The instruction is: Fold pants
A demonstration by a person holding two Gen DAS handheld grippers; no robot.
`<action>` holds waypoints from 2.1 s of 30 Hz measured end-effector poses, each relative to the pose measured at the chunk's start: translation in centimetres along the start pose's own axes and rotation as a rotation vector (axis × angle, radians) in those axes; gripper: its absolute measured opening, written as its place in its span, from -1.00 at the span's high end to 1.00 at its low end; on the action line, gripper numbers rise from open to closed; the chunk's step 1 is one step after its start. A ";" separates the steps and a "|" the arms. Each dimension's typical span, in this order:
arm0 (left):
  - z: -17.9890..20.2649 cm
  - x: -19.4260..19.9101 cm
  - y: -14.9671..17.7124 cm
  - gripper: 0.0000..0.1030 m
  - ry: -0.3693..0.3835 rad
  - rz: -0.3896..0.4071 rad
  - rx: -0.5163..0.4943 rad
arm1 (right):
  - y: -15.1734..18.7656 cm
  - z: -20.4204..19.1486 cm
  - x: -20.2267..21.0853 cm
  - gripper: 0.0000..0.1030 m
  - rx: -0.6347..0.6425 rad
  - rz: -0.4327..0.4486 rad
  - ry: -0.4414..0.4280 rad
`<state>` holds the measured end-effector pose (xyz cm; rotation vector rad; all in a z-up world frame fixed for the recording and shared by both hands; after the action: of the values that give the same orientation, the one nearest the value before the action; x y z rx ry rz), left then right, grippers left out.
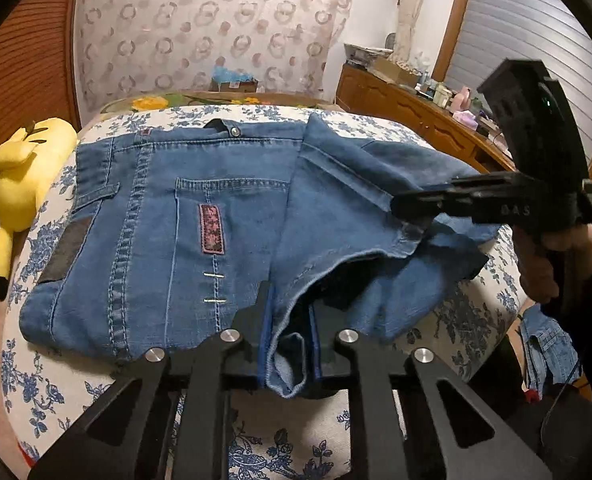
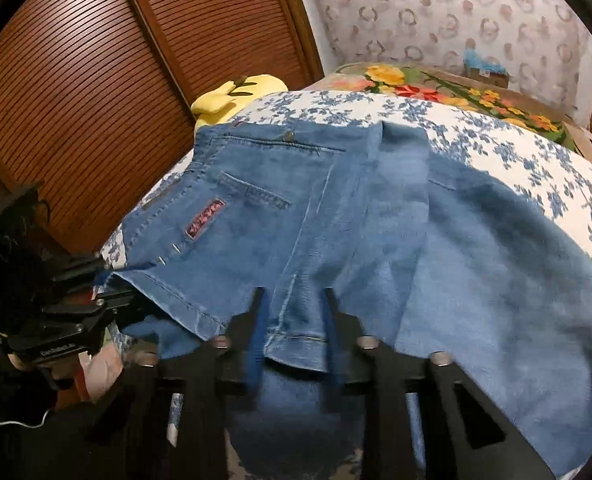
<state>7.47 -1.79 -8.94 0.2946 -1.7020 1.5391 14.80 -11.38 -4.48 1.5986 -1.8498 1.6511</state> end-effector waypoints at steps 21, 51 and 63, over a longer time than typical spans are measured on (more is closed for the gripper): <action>-8.9 6.0 -1.2 0.82 -0.177 0.132 0.094 | -10.2 -8.3 -2.6 0.86 0.148 0.147 -0.061; -12.8 4.1 0.9 -0.11 -0.216 0.045 0.192 | -14.7 -10.5 -11.1 0.31 0.122 0.183 0.003; -10.8 4.0 -0.4 -0.12 -0.232 0.069 0.154 | -6.6 -4.0 -3.1 0.31 0.105 0.191 0.066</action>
<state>9.48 9.29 -6.65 0.5158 -1.7882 1.7470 19.28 -5.07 -1.40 1.4242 -1.9653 1.8852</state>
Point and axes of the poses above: each gripper's, at about its wrist camera, not at the fingertips, and x roughly against the way its jaws point, z to its right, y to its underside, the point moved 3 cm from there along -x, roughly the way its jaws point, and after that the axes turned 10 degrees about -x, right-handed, at the moved point
